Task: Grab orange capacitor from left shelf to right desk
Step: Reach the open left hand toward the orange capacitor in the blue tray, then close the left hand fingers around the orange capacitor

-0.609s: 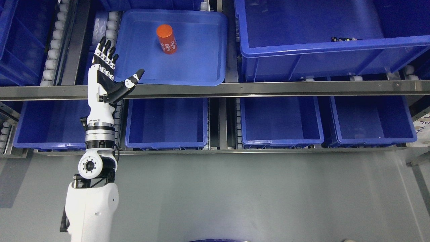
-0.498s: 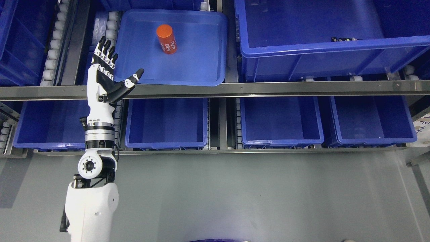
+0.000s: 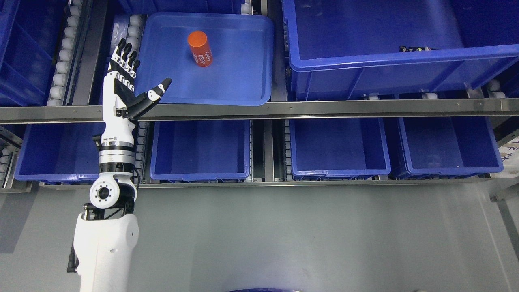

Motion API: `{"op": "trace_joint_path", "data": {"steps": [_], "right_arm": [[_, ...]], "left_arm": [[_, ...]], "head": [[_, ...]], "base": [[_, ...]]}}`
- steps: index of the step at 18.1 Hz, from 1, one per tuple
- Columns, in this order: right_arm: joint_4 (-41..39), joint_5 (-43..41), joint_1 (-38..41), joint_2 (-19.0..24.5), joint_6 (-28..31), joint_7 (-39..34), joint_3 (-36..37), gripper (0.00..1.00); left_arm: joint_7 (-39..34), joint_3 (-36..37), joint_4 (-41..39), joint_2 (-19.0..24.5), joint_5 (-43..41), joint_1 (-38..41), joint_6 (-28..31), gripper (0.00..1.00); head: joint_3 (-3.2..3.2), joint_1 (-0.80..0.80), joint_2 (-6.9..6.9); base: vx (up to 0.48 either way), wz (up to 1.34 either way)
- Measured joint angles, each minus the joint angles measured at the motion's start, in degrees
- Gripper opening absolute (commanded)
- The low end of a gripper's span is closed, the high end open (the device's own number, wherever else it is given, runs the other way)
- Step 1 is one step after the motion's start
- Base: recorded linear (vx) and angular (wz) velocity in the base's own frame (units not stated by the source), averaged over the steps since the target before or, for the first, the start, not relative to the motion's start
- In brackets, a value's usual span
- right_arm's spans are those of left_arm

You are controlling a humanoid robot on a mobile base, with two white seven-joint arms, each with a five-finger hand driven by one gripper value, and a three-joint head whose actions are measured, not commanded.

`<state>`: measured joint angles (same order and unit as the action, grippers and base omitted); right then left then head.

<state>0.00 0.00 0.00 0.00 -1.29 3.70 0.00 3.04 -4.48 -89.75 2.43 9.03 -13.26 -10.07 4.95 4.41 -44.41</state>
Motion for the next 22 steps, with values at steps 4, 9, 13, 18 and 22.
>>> {"op": "trace_joint_path", "data": {"steps": [4,9,13,18,22], "right_arm": [[0.0,0.0,0.0,0.0,0.0,0.0,0.0,1.0],[0.0,0.0,0.0,0.0,0.0,0.0,0.0,1.0],[0.0,0.0,0.0,0.0,0.0,0.0,0.0,1.0],[0.0,0.0,0.0,0.0,0.0,0.0,0.0,1.0],[0.0,0.0,0.0,0.0,0.0,0.0,0.0,1.0]], "left_arm": [[9.9,1.2,5.4,2.1,-0.3,-5.3,0.2,0.99],[13.2,2.5,14.1,3.7,-2.5,-11.9,0.4,0.99],[14.9,3.2,19.4,4.3,-4.4,-14.8,0.4,0.99],[18.8,5.0,24.4,4.4,-5.7,-16.7,0.2,0.99],[19.4,6.2,27.6,4.2,-6.1,-18.5,0.6,0.99]], "head": [[0.0,0.0,0.0],[0.0,0.0,0.0],[0.0,0.0,0.0],[0.0,0.0,0.0],[0.0,0.0,0.0]], "base": [[0.029,0.0],[0.037,0.0],[0.047,0.0],[0.051,0.0],[0.039,0.0]]}}
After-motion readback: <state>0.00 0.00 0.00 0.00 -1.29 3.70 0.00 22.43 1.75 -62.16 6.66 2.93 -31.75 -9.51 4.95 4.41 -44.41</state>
